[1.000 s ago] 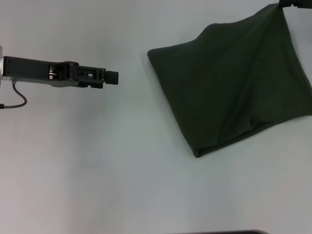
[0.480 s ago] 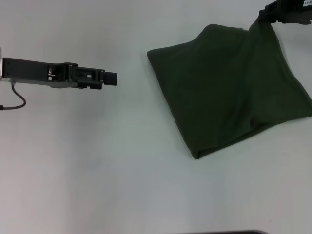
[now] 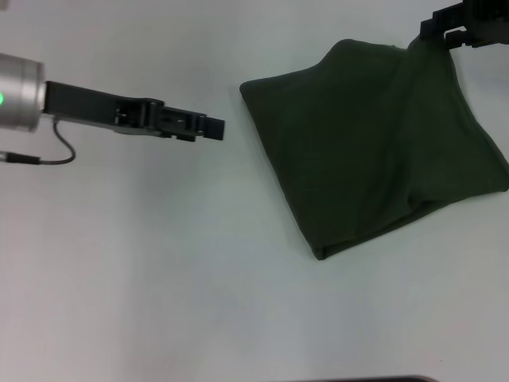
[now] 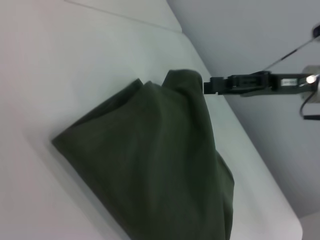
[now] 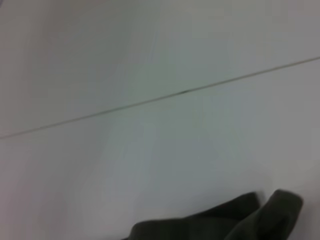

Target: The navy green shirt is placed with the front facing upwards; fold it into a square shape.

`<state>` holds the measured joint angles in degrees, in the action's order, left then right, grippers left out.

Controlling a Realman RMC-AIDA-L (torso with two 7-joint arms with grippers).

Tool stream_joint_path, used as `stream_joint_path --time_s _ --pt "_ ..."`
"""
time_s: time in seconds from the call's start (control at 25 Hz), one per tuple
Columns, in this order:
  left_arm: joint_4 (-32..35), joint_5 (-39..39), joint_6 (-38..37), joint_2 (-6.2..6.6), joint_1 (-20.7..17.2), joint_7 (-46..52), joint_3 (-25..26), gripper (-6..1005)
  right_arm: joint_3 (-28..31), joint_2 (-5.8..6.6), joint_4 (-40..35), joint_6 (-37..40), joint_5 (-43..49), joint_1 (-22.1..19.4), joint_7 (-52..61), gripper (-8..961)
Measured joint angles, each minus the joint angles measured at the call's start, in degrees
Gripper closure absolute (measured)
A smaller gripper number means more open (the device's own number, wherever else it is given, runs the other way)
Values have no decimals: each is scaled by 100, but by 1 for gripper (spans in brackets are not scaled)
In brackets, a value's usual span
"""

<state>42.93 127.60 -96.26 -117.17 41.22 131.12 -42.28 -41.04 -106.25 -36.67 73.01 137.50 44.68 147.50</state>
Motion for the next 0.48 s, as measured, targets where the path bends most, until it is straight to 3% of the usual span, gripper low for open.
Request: stream_joint_path --time_s 0.32,0.48 --pt "-8 2 576 -149 253 148 -252 217 56 -37 -917 926 -322 -162 -36 362" --pt "-18 2 1460 -298 336 205 -831 217 66 -2 -939 1240 -590 -146 -54 344"
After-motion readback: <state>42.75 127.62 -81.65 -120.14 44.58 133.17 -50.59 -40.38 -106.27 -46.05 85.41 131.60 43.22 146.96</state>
